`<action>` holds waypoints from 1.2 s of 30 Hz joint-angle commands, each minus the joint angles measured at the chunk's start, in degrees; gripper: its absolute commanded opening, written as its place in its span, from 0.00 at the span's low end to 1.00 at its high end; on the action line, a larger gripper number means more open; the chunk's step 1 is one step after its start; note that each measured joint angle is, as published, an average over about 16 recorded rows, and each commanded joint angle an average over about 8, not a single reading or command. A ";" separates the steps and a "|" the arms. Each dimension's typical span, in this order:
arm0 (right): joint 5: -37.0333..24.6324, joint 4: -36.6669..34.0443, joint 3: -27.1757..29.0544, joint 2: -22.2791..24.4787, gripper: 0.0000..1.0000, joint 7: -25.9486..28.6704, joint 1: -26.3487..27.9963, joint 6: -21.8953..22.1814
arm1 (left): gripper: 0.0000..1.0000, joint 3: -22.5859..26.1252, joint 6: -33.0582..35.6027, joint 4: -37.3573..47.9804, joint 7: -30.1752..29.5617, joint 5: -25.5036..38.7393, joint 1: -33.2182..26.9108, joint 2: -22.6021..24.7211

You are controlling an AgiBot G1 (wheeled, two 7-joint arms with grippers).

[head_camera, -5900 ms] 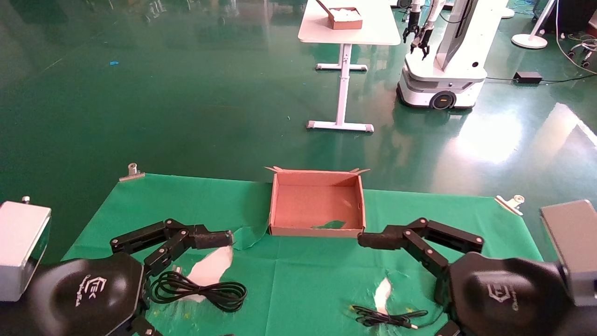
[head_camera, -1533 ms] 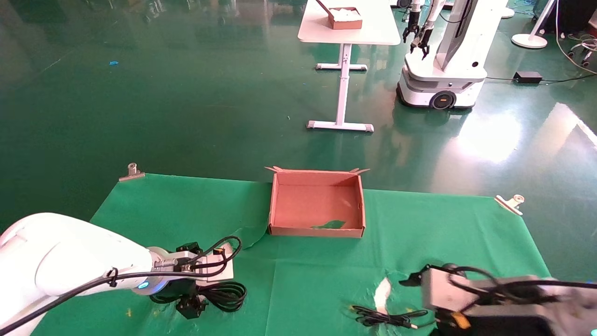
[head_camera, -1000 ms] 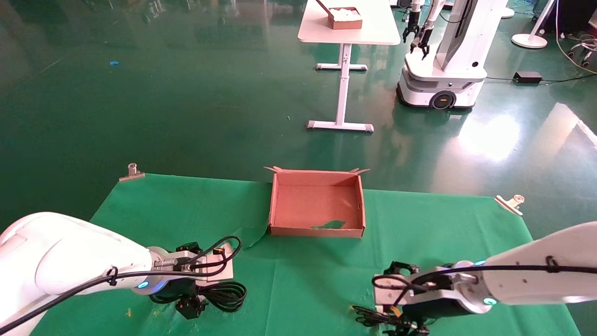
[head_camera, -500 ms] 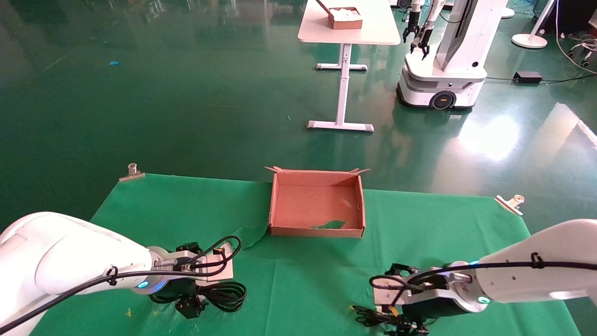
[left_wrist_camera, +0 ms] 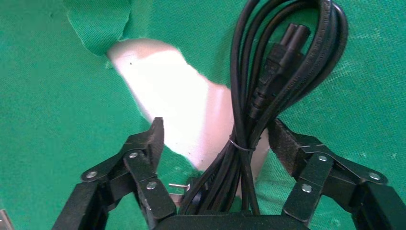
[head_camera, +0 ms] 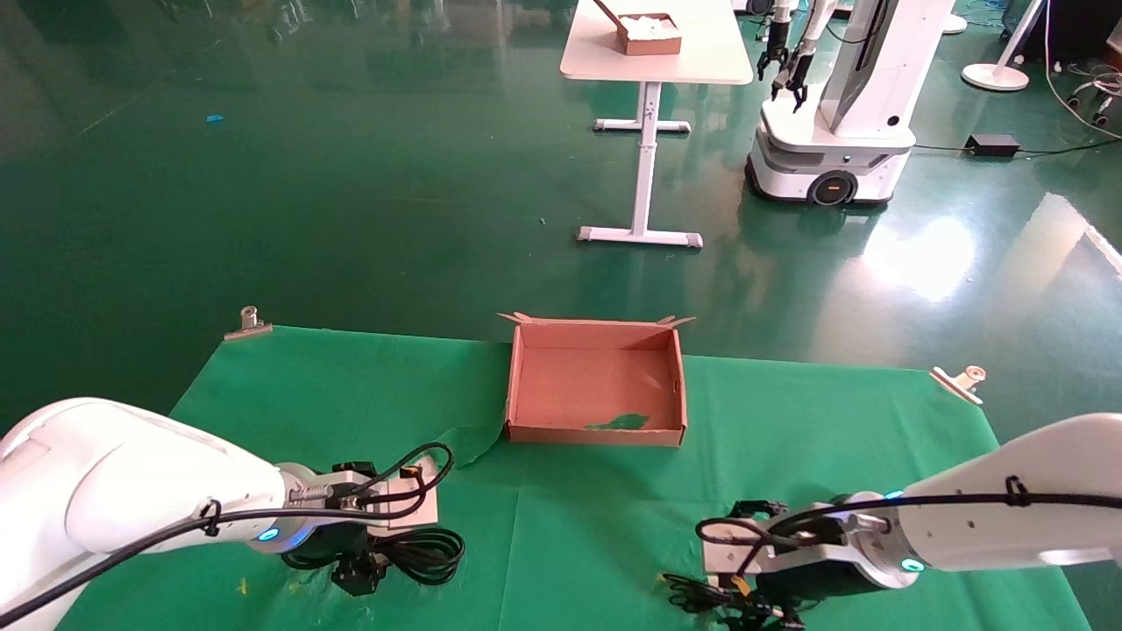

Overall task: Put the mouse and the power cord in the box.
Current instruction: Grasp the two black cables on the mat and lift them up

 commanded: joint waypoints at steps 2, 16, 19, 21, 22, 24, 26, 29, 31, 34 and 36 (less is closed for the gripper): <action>0.08 0.09 0.04 0.06 0.00 0.00 -0.04 -0.04 | 0.00 0.00 0.01 -0.01 0.00 0.00 0.00 0.00; 0.24 0.27 0.11 0.18 0.00 0.00 -0.10 -0.09 | 0.00 -0.01 0.00 -0.06 0.00 0.00 -0.01 0.00; 0.25 0.29 0.12 0.19 0.00 0.00 -0.11 -0.10 | 0.00 -0.02 -0.01 -0.07 0.00 0.00 -0.01 0.00; 0.26 0.30 0.13 0.19 0.00 0.00 -0.12 -0.11 | 0.00 -0.02 -0.03 -0.07 0.00 0.00 -0.01 0.00; 0.26 0.30 0.13 0.20 0.00 0.00 -0.12 -0.11 | 0.00 -0.02 -0.04 -0.08 0.00 0.00 -0.01 0.00; 0.27 0.31 0.14 0.21 0.00 0.00 -0.13 -0.12 | 0.00 -0.03 -0.05 -0.08 -0.01 0.00 -0.01 0.00; 0.28 0.32 0.15 0.21 0.00 0.00 -0.13 -0.13 | 0.00 -0.03 -0.07 -0.09 -0.01 0.00 -0.01 0.00; 0.30 0.33 0.16 0.22 0.00 0.00 -0.14 -0.13 | 0.00 -0.03 -0.07 -0.09 -0.01 0.00 -0.01 0.00; 0.31 0.34 0.16 0.23 0.00 0.00 -0.15 -0.13 | 0.00 -0.02 -0.08 -0.08 -0.01 0.00 -0.01 0.00; 0.31 0.34 0.16 0.23 0.00 0.00 -0.14 -0.12 | 0.00 -0.01 -0.06 -0.07 -0.01 0.00 0.00 0.00; 0.31 0.35 0.16 0.23 0.00 0.00 -0.15 -0.13 | 0.00 -0.05 -0.06 -0.10 -0.03 -0.08 -0.03 0.00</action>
